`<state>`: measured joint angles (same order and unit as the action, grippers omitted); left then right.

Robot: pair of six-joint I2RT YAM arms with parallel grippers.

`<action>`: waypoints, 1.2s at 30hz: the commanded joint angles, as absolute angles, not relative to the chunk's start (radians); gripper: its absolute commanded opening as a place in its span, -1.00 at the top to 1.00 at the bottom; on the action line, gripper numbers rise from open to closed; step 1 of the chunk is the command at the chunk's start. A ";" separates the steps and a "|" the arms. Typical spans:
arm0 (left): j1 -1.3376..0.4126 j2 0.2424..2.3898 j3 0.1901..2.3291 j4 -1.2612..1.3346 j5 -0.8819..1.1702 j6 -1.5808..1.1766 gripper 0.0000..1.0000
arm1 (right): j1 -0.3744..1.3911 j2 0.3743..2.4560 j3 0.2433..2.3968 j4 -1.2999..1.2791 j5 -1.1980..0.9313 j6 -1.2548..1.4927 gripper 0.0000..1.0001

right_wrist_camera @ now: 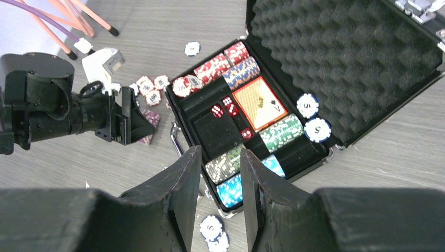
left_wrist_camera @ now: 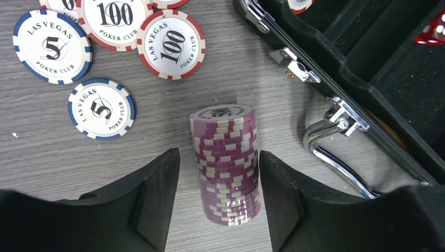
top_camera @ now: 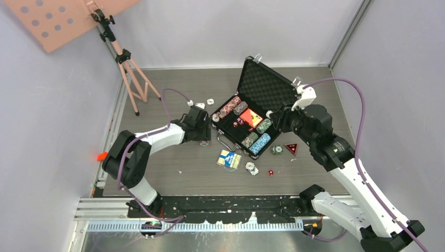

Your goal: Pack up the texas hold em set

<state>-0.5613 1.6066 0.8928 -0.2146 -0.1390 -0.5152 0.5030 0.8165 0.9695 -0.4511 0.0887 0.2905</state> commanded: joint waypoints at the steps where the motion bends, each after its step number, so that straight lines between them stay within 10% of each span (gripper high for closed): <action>1: -0.565 1.634 0.946 -0.256 -0.170 -0.529 -0.16 | 0.508 0.811 0.952 -0.465 0.109 0.287 0.20; 16: -0.568 1.482 1.026 -0.292 0.052 -0.364 1.00 | 0.508 0.805 0.947 -0.452 0.070 0.301 0.20; 36: -0.569 1.659 1.182 0.016 0.386 0.168 1.00 | 0.508 0.790 0.965 -0.494 0.082 0.320 0.20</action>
